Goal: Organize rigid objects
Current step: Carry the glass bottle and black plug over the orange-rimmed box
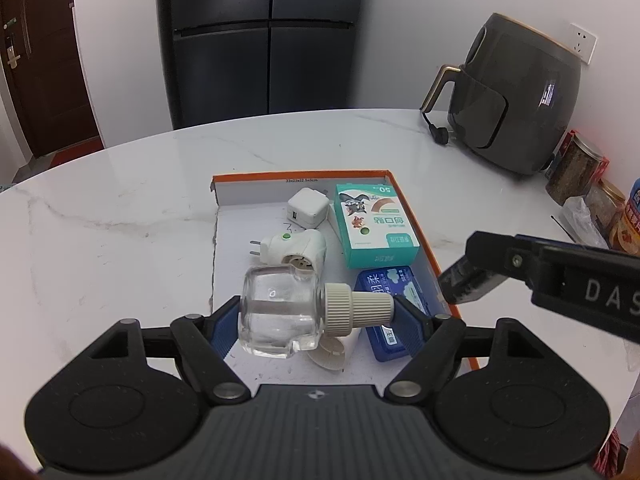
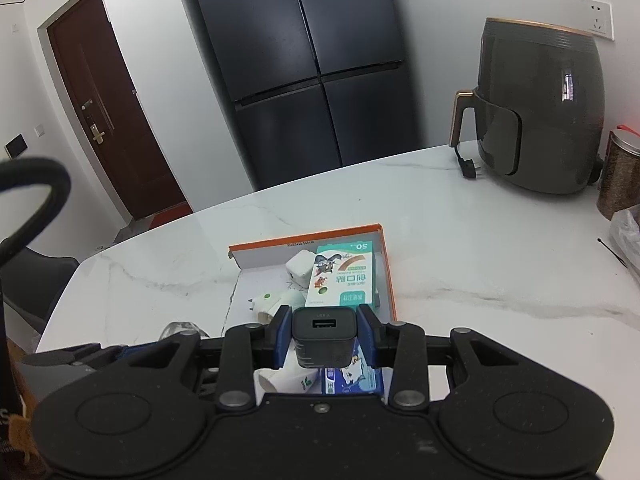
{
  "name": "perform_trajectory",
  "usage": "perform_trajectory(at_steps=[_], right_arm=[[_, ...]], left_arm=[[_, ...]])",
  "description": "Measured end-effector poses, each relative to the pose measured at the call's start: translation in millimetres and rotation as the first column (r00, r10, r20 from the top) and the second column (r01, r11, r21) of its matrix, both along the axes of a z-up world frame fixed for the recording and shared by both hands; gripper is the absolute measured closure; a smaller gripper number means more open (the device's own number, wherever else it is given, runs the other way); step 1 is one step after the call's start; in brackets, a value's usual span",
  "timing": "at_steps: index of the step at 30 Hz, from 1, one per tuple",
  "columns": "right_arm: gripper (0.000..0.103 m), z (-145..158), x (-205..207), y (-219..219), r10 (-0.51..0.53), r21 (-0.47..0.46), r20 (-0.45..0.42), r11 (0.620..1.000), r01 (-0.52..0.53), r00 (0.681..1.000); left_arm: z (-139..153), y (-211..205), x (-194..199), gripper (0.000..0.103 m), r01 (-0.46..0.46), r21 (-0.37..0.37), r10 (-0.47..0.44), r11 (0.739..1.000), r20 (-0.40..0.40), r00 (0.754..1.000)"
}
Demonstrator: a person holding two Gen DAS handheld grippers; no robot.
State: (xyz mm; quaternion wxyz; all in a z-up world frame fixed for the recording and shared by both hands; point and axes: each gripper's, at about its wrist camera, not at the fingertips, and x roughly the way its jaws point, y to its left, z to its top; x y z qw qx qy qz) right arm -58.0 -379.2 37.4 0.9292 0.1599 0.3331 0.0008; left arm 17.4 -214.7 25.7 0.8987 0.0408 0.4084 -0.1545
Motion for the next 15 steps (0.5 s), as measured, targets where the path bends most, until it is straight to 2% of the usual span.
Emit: perform_trajectory(at_steps=[15], right_arm=[[0.060,-6,42,6,0.036,-0.003,-0.016,0.999,-0.036,0.999]], left_arm=[[-5,4,32,0.024,-0.040,0.002,0.040,0.999,-0.011,0.999]])
